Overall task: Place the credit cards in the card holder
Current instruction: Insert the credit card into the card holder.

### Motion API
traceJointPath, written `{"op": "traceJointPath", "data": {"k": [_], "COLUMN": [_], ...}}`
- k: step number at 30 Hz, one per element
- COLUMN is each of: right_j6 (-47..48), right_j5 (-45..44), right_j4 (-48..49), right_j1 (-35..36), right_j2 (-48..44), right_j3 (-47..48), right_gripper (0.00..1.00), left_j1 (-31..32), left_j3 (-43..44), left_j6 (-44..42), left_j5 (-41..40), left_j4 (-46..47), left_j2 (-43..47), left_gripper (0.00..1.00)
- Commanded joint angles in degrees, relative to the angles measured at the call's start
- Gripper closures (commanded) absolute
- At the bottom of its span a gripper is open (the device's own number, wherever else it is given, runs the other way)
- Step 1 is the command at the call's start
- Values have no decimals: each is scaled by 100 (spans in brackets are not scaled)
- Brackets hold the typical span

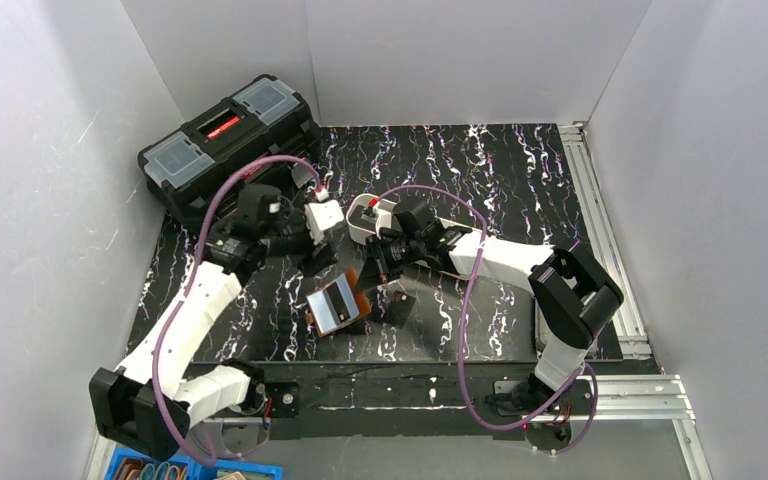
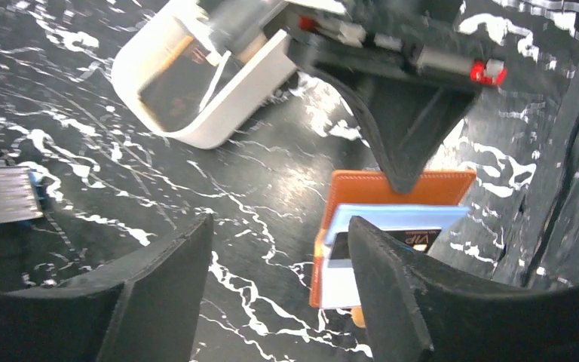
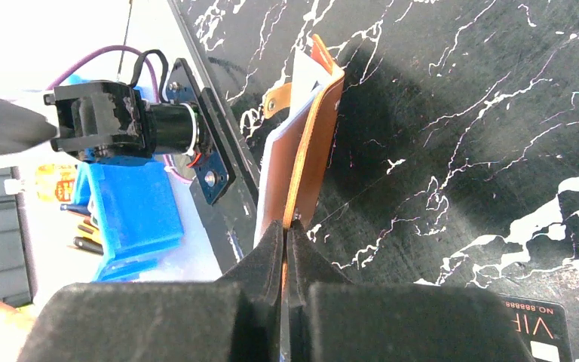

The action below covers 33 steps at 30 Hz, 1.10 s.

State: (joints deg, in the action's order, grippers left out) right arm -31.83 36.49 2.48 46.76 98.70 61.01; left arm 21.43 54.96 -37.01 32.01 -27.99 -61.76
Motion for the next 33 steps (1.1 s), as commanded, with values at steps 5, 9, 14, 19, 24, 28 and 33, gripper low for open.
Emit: {"op": "traceJointPath", "data": {"k": [5, 9, 14, 19, 24, 28, 33], "right_j6": [290, 342, 513, 607, 872, 1021, 1046], "right_j5": [388, 664, 912, 1033, 1030, 965, 951], "right_j4": [-16, 58, 207, 256, -54, -216, -239], "right_j1": [-18, -5, 49, 101, 273, 417, 456], "right_j2": [-154, -303, -533, -641, -606, -612, -614], "right_j3": [362, 428, 382, 437, 691, 767, 781], "right_gripper": [99, 99, 99, 99, 99, 99, 99], "left_j1": [-429, -452, -448, -451, -453, -454, -448], "left_j3": [681, 562, 746, 1013, 972, 927, 979], "left_j6": [-1092, -1867, -2473, -2940, -2504, -2408, -2432], "left_j5": [1678, 2134, 2250, 2333, 2302, 2146, 1884], "left_j4": [-2137, -2730, -3004, -3483, -2970, -2841, -2800], "left_j2": [-503, -881, -1073, -1347, -1343, -1337, -1300], "left_gripper": [29, 29, 27, 27, 29, 29, 31]}}
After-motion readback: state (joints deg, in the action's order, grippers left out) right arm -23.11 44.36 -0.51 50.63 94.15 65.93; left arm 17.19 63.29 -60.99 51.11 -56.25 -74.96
